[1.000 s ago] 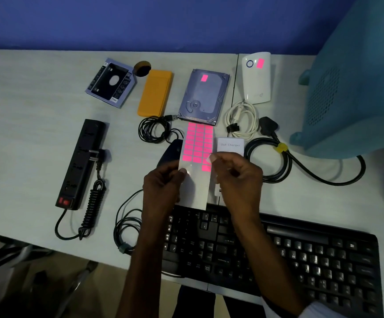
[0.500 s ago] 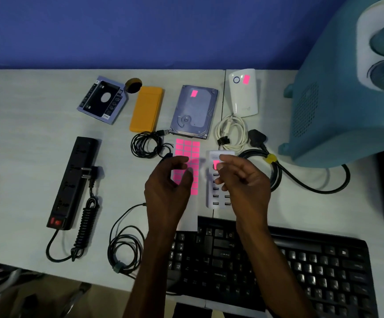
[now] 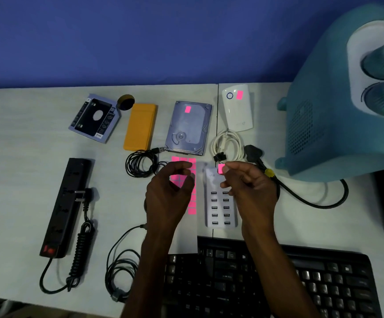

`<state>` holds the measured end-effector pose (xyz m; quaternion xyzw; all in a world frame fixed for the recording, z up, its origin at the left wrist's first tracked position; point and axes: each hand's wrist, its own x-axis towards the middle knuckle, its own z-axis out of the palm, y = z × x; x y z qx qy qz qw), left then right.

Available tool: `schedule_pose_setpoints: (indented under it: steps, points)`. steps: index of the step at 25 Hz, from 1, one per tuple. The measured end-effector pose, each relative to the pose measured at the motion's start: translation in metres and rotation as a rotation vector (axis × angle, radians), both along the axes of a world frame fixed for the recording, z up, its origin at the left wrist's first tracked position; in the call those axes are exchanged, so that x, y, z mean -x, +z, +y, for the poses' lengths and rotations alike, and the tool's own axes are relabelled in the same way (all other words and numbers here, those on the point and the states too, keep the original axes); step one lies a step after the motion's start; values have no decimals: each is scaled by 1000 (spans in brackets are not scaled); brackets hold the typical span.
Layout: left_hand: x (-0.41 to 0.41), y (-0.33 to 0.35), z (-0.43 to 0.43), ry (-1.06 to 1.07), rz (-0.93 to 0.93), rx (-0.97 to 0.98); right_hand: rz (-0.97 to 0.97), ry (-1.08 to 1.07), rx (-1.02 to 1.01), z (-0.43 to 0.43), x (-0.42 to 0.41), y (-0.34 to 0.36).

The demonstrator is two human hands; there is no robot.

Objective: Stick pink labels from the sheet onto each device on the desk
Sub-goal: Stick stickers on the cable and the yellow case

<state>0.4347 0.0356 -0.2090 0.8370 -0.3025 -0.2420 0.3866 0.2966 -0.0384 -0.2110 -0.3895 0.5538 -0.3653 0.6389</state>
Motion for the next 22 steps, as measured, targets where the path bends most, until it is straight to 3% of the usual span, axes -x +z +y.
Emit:
schedule_pose_setpoints:
  steps: [9,14,16,20,22]
  points:
    - [-42,2,9,54,35,13,37,56,37,0,-49,-2]
    - [-100,-3,-3,111,-201,-3,-9,81,22,-7,-102,8]
    - [-121,-17,-23,81,-313,-93,-11,81,37,-12,-120,12]
    - [-148,-35,-64,-21,-367,-322,12,101,66,-26,-152,17]
    - [-160,-40,-75,-60,-417,-315,46,117,74,-33,-164,15]
